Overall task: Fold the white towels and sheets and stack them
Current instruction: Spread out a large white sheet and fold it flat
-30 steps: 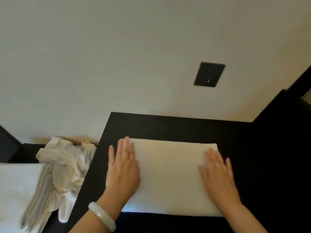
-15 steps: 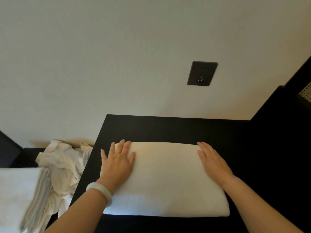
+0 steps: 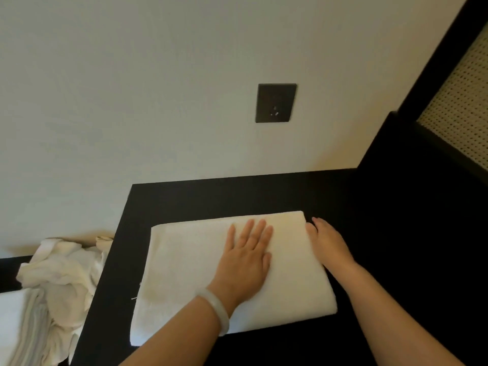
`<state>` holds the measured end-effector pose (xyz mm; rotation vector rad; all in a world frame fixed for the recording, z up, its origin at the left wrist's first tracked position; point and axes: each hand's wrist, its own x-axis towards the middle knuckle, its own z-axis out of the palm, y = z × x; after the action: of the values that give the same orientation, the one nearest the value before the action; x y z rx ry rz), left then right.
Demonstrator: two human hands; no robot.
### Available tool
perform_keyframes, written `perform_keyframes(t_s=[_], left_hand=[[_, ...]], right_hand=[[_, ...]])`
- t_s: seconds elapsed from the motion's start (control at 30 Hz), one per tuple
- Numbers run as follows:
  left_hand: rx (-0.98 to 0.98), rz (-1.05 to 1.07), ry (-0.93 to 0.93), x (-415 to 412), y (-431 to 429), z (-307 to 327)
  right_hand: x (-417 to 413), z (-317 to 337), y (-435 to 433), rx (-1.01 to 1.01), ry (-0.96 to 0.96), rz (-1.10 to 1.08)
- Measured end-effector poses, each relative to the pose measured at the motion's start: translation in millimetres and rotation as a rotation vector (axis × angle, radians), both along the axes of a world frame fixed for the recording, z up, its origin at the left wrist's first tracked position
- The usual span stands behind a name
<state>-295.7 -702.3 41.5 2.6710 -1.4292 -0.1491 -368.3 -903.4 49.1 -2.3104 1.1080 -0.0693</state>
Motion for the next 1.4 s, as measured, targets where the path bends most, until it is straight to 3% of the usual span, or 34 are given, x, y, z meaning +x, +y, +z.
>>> perform_keyframes(t_s=[0.13, 0.3, 0.6, 0.83, 0.9, 0.97, 1.07, 1.2, 1.4], left_hand=[[-0.015, -0.039, 0.032, -2, -14, 6], [-0.042, -0.315, 0.014, -10, -50, 10], [0.007, -0.197, -0.006, -8, -64, -5], [-0.002, -0.188, -0.020, -9, -63, -5], [-0.016, -0.186, -0.020, -10, -62, -5], [-0.039, -0.186, -0.008, -10, -62, -4], [-0.071, -0.204, 0.067, -4, -57, 0], [-0.101, -0.162, 0.075, 3, -37, 1], [-0.066, 0.017, 0.010, 11, -3, -4]], right_hand=[[-49, -3, 17, 0.030, -0.051, -0.146], [-99, -11, 48, 0.399, -0.175, -0.297], [-114, -12, 40, 0.521, -0.026, -0.258], [-103, -4, 30, 0.353, 0.216, -0.184], [-93, -6, 35, -0.063, 0.180, -0.159], [-81, -7, 52, -0.385, -0.055, -0.093], [-71, -23, 74, -0.268, -0.034, 0.176], [-66, -27, 57, -0.307, 0.138, 0.205], [1, -7, 33, -0.403, -0.016, 0.408]])
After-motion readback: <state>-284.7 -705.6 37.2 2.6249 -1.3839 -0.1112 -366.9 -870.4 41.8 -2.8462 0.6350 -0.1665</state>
